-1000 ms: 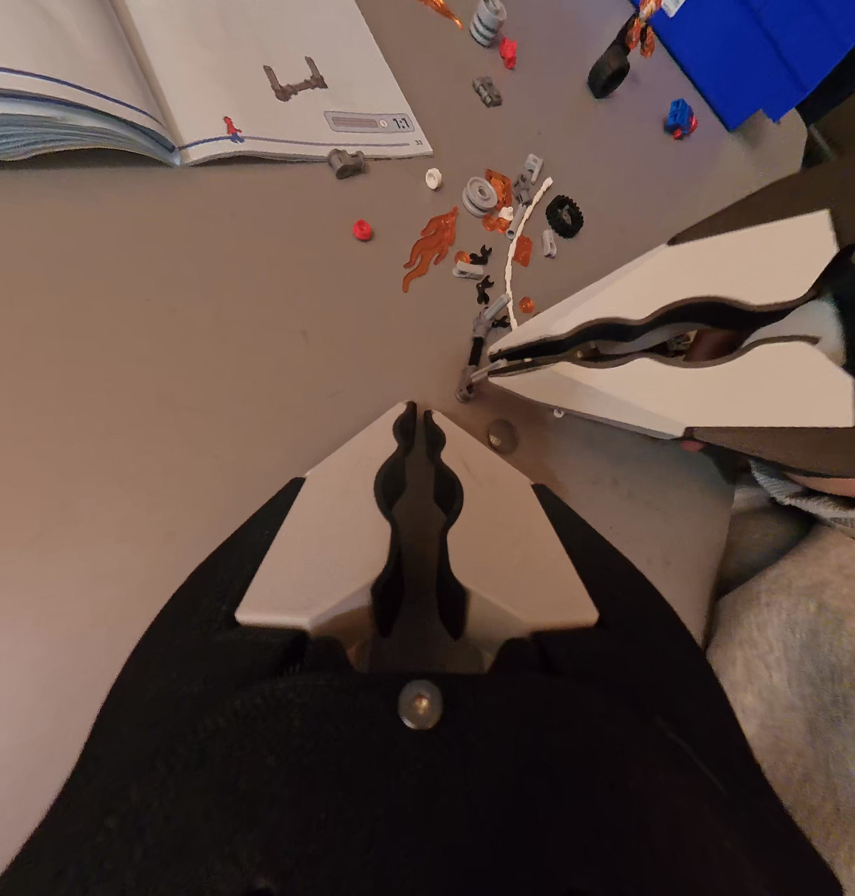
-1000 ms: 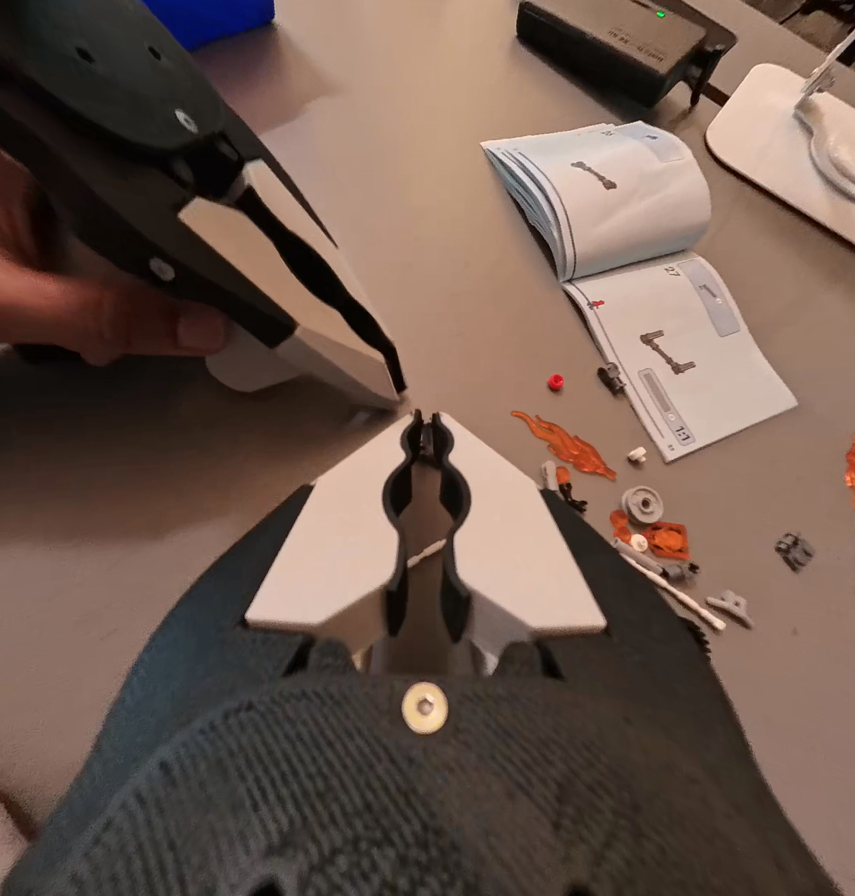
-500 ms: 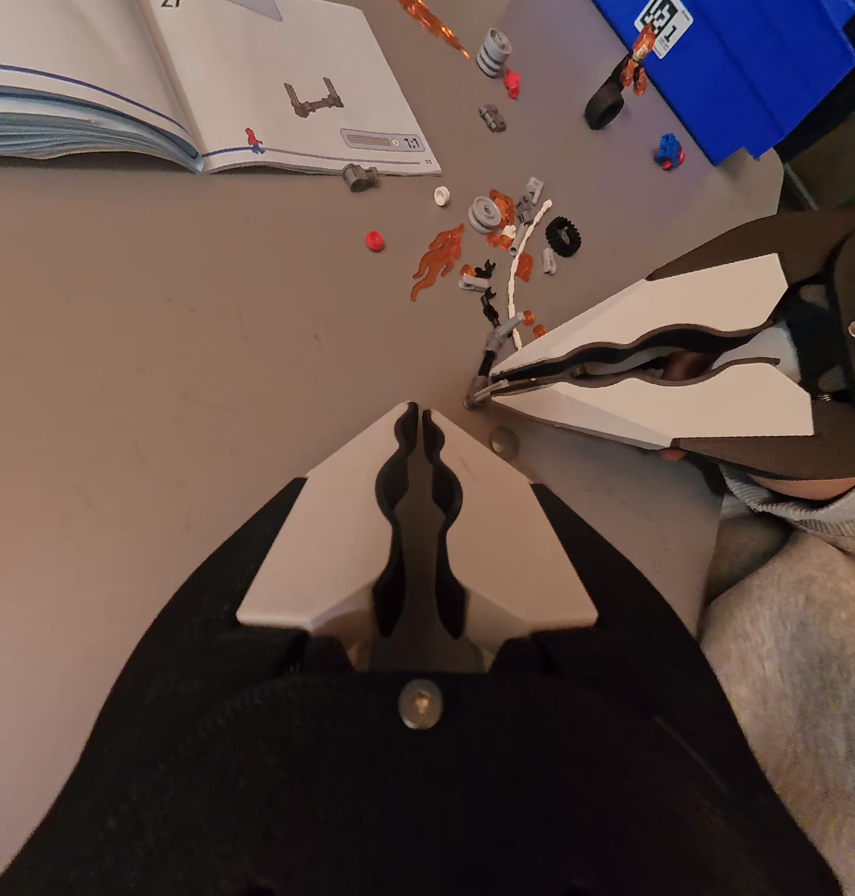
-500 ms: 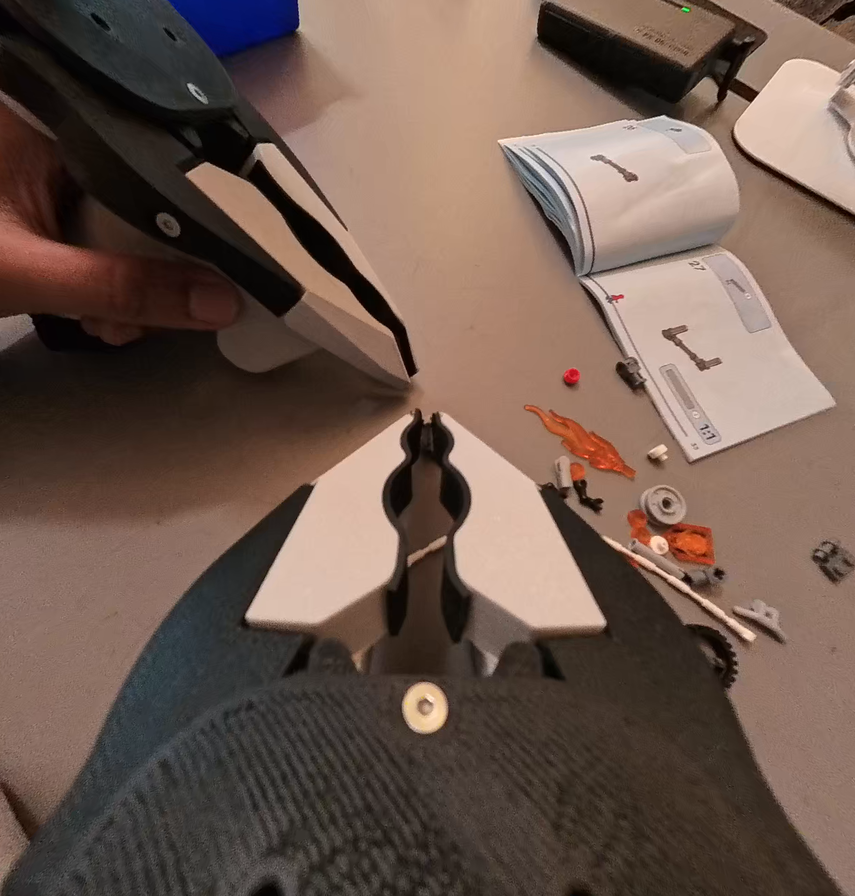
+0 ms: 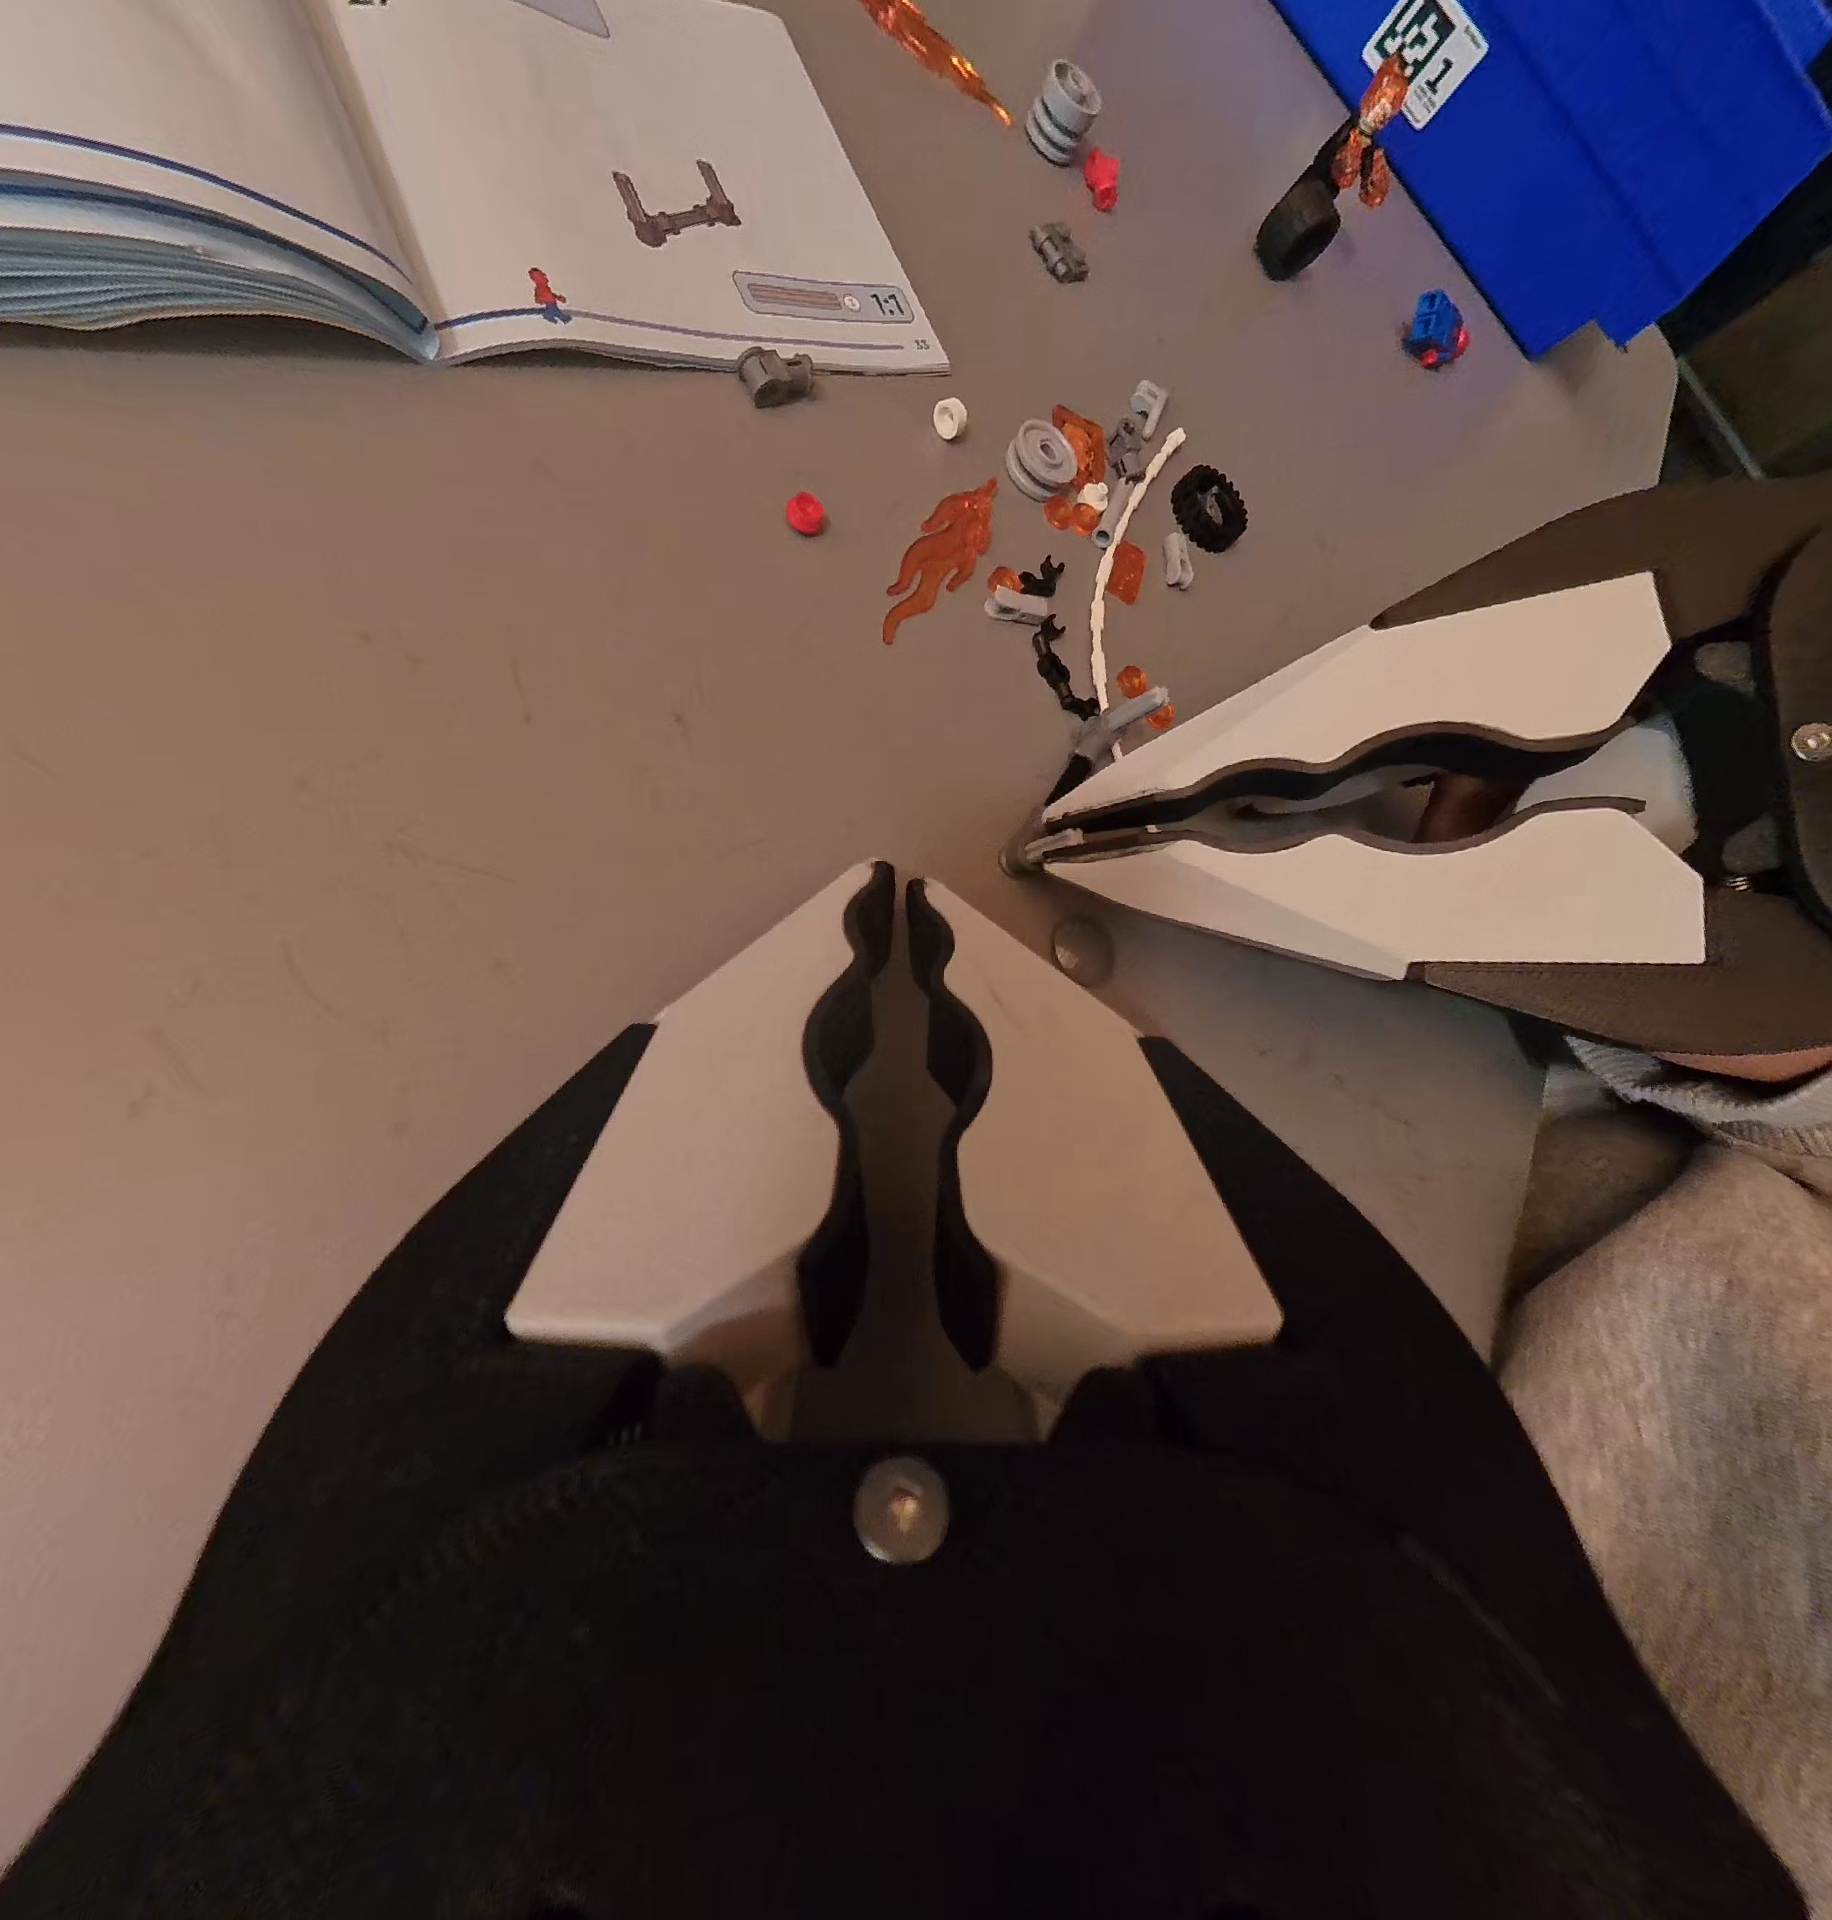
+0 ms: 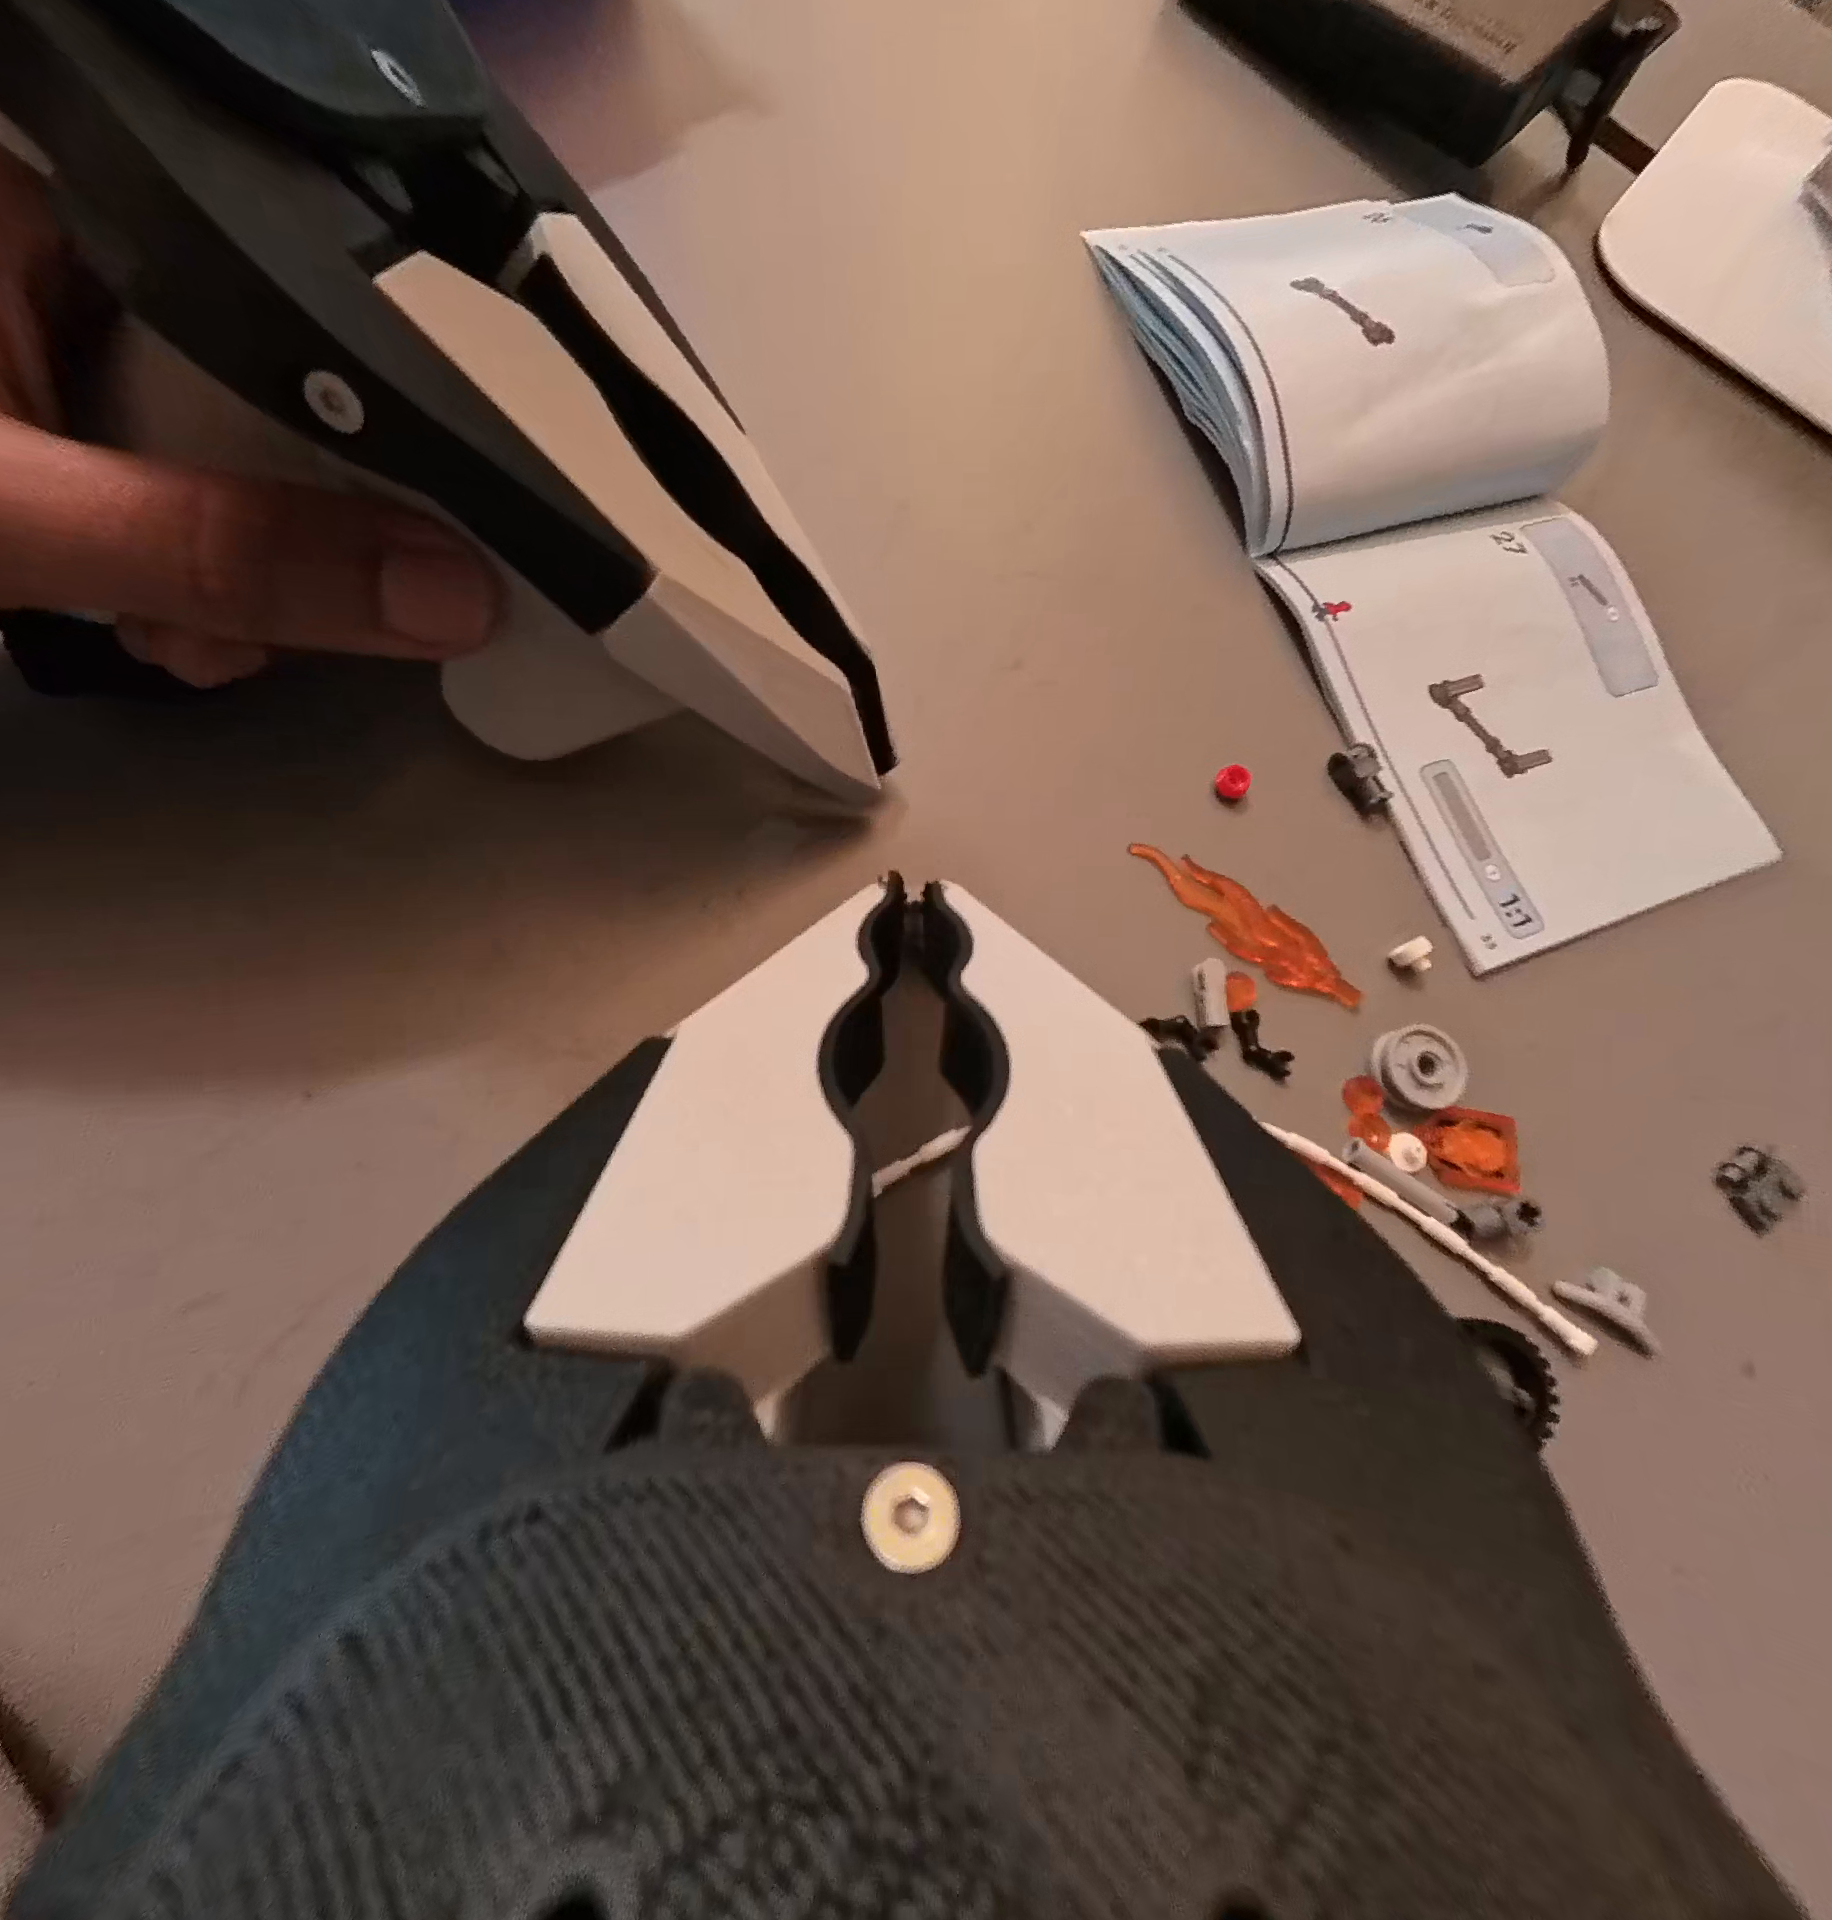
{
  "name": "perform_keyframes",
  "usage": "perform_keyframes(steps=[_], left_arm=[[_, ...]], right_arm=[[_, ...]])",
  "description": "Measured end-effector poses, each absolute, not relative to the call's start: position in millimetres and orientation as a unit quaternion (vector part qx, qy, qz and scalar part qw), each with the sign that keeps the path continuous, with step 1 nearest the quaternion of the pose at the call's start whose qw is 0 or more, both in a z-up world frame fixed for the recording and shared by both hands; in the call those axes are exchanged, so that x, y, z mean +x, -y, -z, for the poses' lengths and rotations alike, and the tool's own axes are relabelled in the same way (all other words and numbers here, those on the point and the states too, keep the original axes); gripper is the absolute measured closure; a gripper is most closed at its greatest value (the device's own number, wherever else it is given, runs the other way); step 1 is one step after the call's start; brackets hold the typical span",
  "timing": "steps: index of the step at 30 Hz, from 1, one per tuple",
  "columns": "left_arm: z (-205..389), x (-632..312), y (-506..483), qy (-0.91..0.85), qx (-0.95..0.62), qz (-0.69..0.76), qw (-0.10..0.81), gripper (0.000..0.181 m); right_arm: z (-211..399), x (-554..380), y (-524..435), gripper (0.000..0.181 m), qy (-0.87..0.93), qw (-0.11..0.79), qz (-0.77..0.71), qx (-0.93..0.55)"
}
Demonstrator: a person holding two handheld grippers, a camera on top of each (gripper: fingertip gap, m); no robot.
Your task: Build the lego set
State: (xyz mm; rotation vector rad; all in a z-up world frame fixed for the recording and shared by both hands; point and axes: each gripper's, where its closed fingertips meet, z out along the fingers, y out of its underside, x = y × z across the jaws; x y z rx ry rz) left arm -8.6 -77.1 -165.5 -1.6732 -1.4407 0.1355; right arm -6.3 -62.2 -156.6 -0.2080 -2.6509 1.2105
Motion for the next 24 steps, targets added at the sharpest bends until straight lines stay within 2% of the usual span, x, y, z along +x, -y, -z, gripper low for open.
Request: perform_keyframes(steps=[3,4,5,6,12,15,18,21,24], left_arm=[[165.2,-8.7,77.2,0.581,-0.677,-0.059,0.448,0.179],[164.7,-8.9,77.4,0.581,-0.677,-0.061,0.448,0.178],[163.8,-9.5,77.8,0.58,-0.676,-0.065,0.45,0.178],[162.8,-10.2,78.5,0.58,-0.675,-0.069,0.451,0.176],[151.1,-17.5,94.0,0.586,-0.655,-0.122,0.46,0.156],[139.3,-24.5,127.4,0.614,-0.616,-0.206,0.449,0.126],[136.6,-19.8,175.1,0.672,-0.566,-0.27,0.395,0.074],[152.5,-11.7,219.5,0.731,-0.528,-0.307,0.304,0.053],[181.1,-1.3,244.1,0.772,-0.521,-0.305,0.199,0.033]], right_arm=[[155.4,-5.5,62.1,0.179,0.902,0.099,-0.413,-0.077],[153.8,-6.5,61.9,0.166,0.9,0.098,-0.416,-0.082],[150.0,-7.4,62.3,0.141,0.897,0.096,-0.423,-0.087],[143.4,-6.4,63.6,0.126,0.891,0.087,-0.436,-0.086],[91.6,-29.2,47.0,0.108,0.839,0.046,-0.529,-0.12],[73.4,-85.2,10.1,0.105,0.821,0.123,-0.538,-0.143],[75.2,-163.0,-33.4,0.101,0.814,0.214,-0.51,-0.174],[123.3,-220.7,-58.1,0.086,0.853,0.166,-0.434,-0.237],[142.0,-239.7,-47.7,0.072,0.848,0.108,-0.45,-0.258]])
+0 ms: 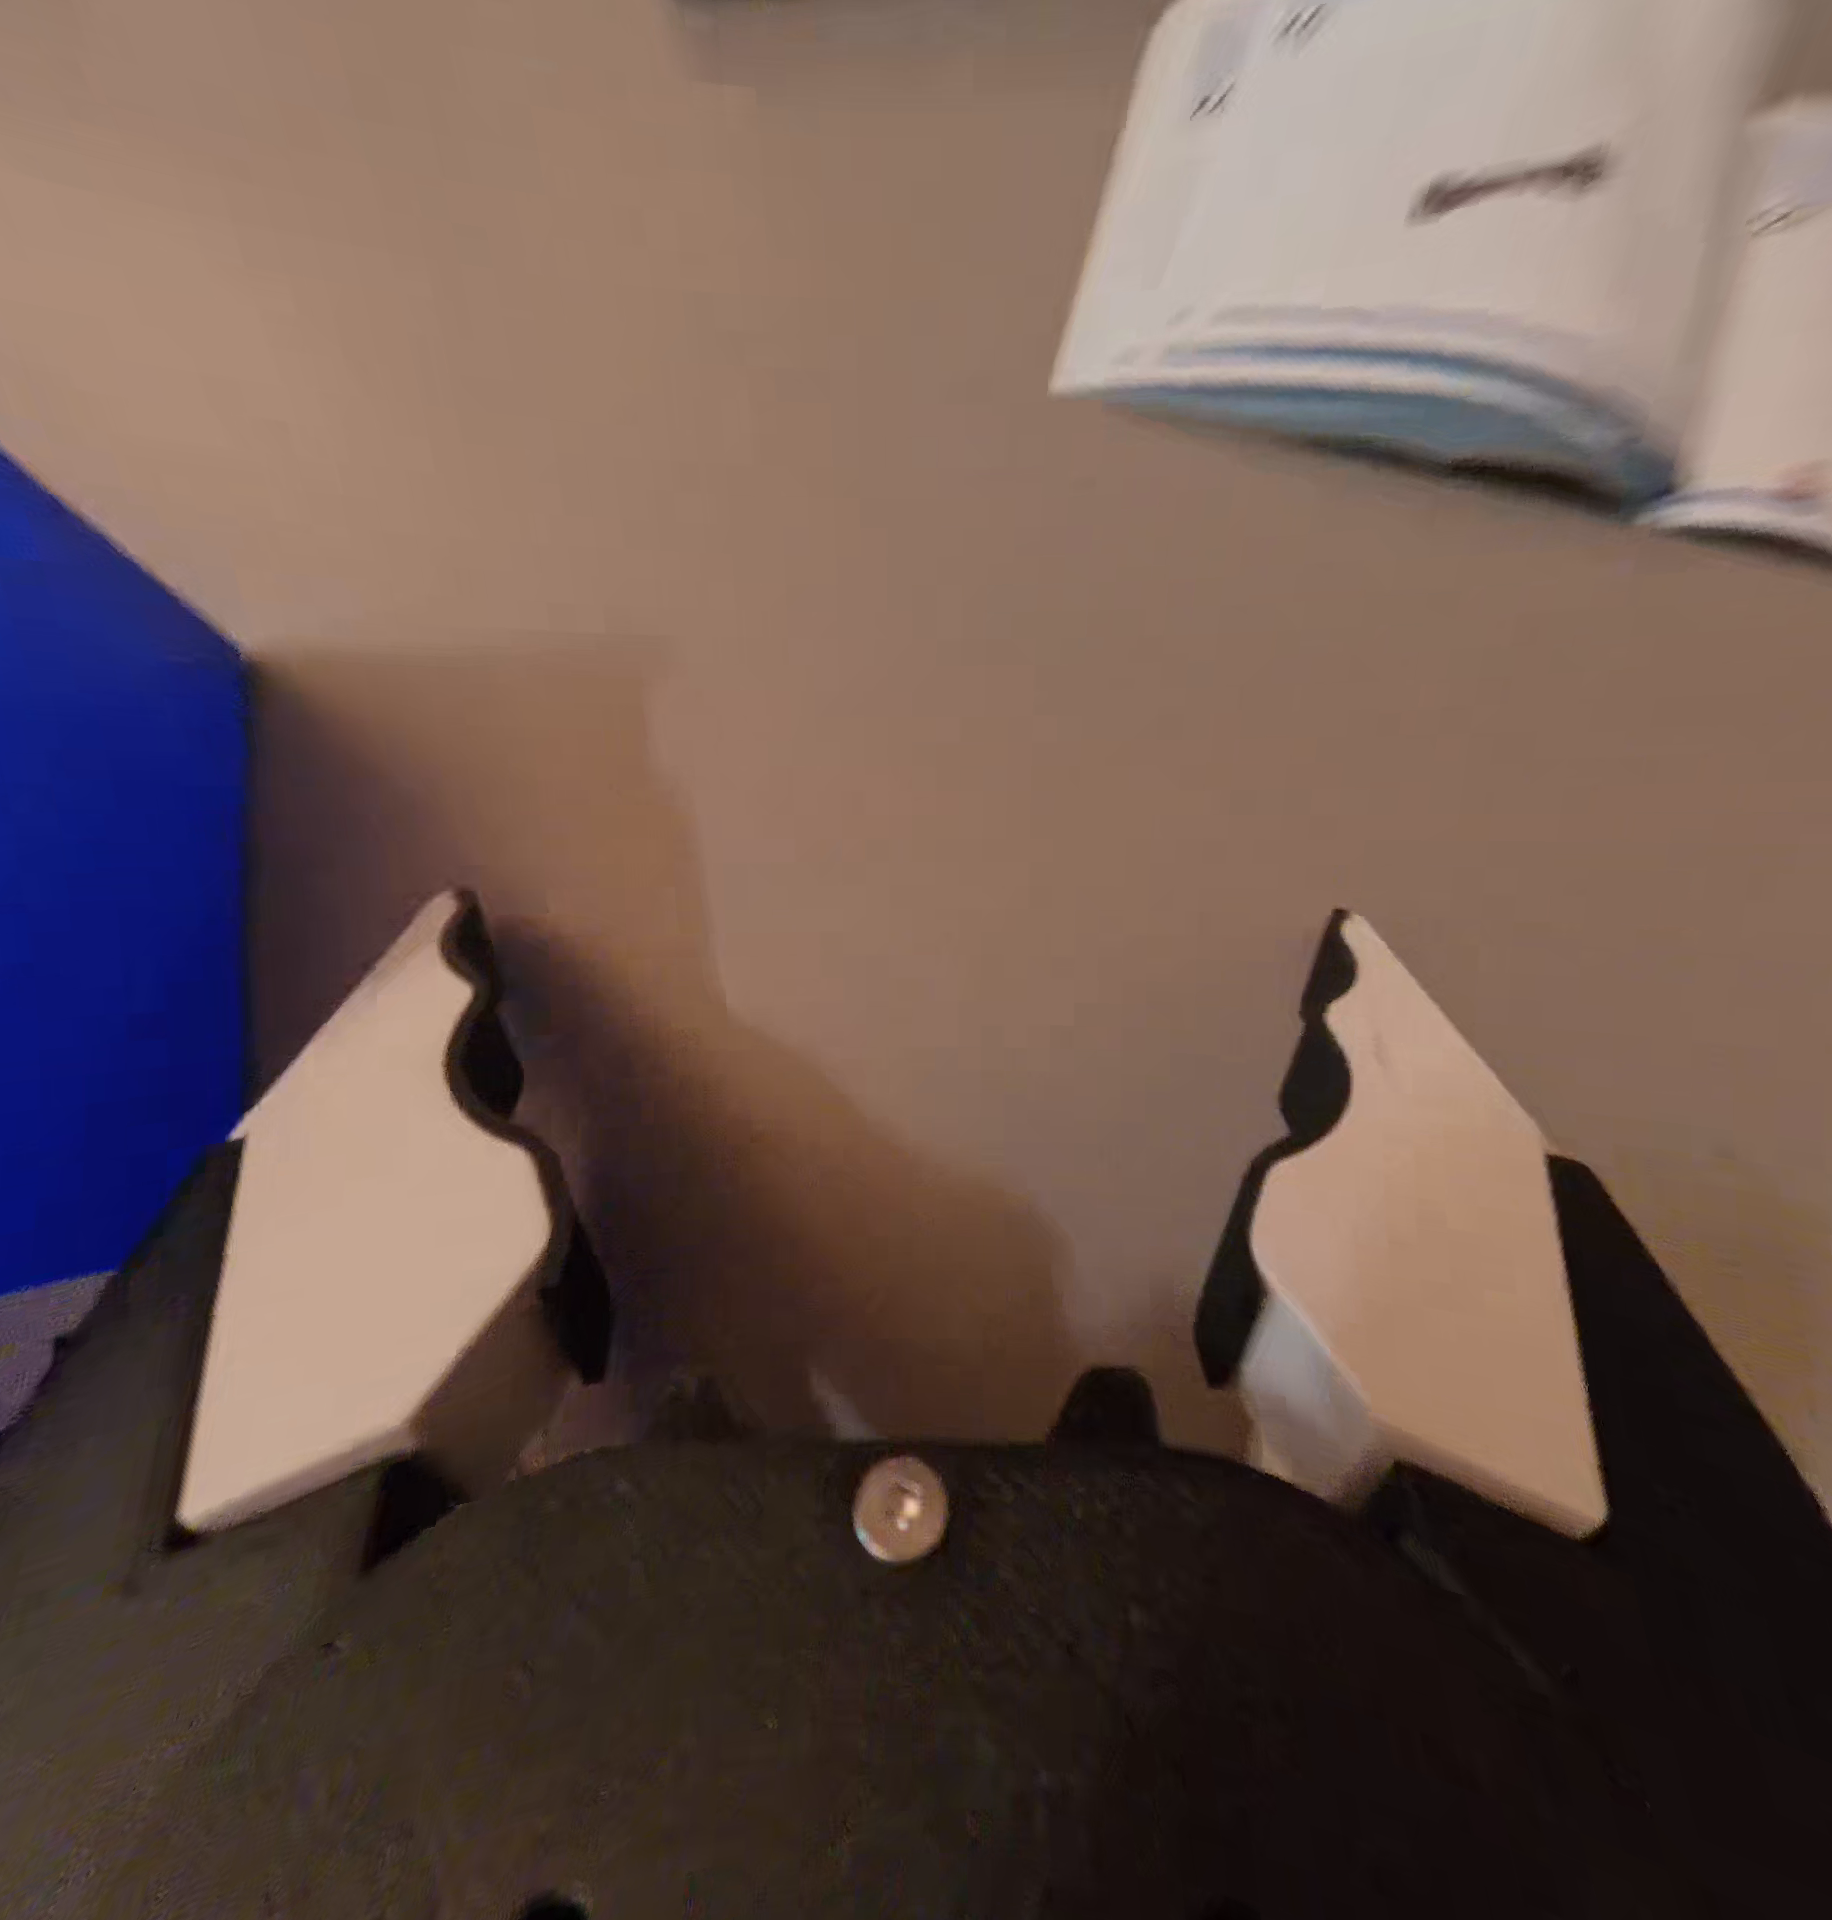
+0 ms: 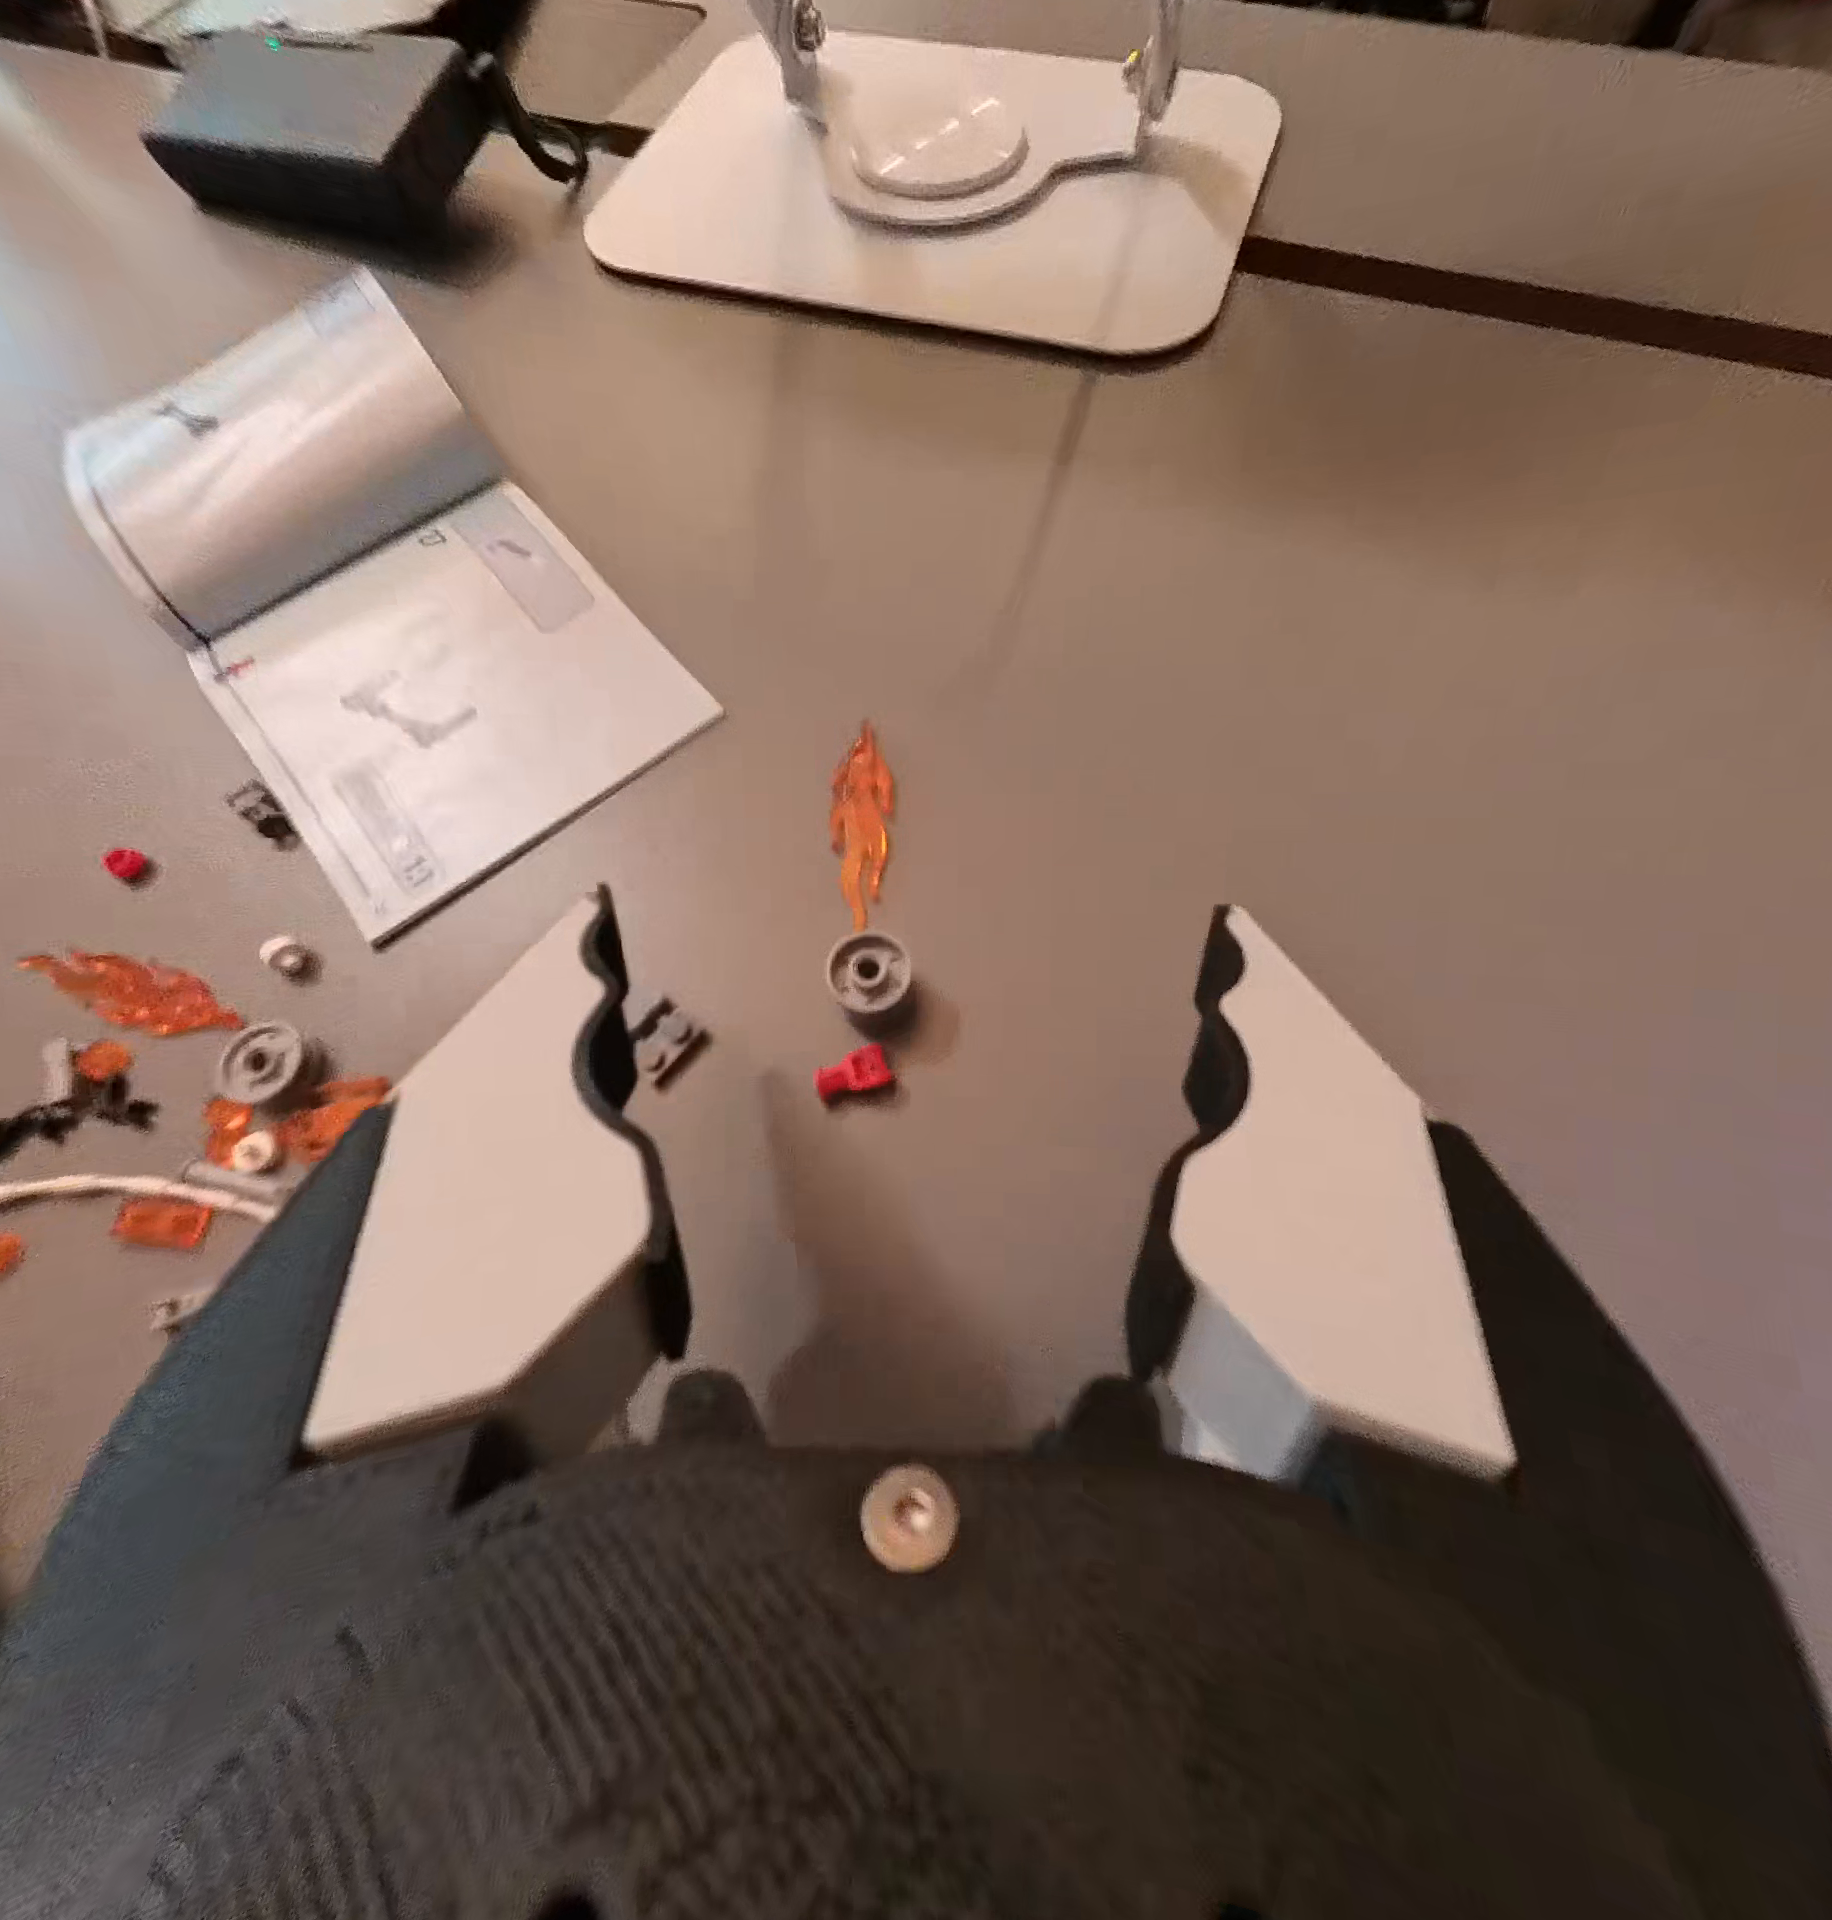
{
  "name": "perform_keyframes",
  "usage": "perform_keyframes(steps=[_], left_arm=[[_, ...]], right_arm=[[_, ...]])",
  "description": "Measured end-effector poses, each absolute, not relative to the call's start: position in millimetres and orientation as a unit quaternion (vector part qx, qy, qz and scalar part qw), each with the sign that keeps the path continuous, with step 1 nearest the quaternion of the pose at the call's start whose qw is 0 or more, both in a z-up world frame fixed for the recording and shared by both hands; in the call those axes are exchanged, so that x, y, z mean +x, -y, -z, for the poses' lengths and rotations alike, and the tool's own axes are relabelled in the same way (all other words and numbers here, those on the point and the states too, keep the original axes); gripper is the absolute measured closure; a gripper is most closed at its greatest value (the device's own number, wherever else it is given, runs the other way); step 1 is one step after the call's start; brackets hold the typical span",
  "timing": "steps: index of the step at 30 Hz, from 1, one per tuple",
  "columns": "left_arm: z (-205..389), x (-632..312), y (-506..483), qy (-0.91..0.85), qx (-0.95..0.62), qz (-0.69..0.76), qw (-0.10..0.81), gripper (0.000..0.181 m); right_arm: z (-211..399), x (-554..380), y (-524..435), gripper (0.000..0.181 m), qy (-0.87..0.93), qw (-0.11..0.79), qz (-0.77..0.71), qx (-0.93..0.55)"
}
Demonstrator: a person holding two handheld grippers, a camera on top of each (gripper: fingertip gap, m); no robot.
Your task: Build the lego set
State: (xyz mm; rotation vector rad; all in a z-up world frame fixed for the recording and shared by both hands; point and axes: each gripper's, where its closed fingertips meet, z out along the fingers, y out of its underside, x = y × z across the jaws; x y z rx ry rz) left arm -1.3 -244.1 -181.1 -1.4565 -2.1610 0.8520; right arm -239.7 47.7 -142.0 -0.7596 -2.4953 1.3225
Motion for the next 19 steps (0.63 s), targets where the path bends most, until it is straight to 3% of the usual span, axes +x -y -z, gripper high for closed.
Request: perform_keyframes(steps=[1,4,6,9,11,19], left_arm=[[187.0,1.0,245.7,0.782,-0.518,-0.294,0.183,0.021],[186.5,1.5,248.9,0.792,-0.502,-0.295,0.185,0.021],[188.2,0.5,247.7,0.791,-0.506,-0.287,0.188,0.022],[188.2,0.1,248.4,0.786,-0.514,-0.287,0.188,0.022],[188.3,0.3,248.8,0.786,-0.515,-0.288,0.187,0.022],[188.1,0.6,249.2,0.785,-0.516,-0.288,0.185,0.022]], right_arm=[[146.5,-242.1,-43.9,0.068,0.85,0.118,-0.446,-0.255],[163.4,-245.6,-42.1,0.054,0.874,0.174,-0.386,-0.24],[166.5,-245.8,-39.9,0.059,0.875,0.196,-0.375,-0.235],[167.4,-243.1,-35.6,0.056,0.875,0.192,-0.38,-0.231],[168.3,-240.4,-33.7,0.063,0.878,0.18,-0.382,-0.226],[178.7,-244.1,-41.5,0.052,0.873,0.126,-0.368,-0.293]])
